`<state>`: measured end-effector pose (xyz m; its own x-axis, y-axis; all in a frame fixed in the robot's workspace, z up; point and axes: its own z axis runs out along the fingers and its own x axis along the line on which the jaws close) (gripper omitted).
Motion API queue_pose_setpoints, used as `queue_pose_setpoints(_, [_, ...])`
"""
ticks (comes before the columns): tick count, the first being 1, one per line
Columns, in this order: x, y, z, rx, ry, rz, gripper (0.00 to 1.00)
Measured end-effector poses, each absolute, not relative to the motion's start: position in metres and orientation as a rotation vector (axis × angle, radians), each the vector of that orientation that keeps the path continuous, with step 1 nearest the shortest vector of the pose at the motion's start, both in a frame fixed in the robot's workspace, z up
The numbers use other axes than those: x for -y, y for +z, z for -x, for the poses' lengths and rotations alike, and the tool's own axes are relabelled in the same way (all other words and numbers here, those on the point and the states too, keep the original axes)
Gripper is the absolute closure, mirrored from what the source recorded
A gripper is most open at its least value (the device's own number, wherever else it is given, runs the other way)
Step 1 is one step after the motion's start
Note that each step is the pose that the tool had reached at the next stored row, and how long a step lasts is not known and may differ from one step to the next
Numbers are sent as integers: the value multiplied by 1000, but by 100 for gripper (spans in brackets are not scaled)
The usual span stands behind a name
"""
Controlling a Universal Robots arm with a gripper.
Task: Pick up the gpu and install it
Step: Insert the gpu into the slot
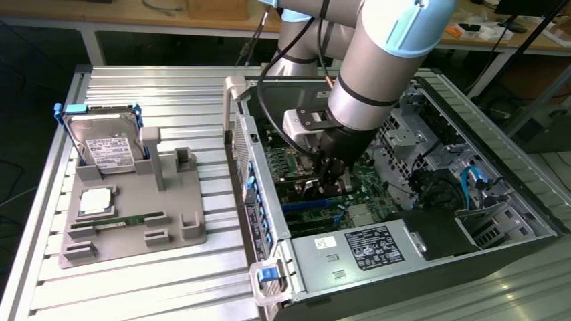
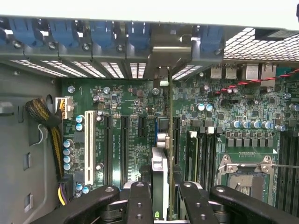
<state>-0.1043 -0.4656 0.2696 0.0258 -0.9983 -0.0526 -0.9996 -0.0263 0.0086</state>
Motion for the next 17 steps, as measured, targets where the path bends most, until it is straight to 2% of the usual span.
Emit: queue_pose_setpoints(17, [465,269,104,-2170,69,2227,73])
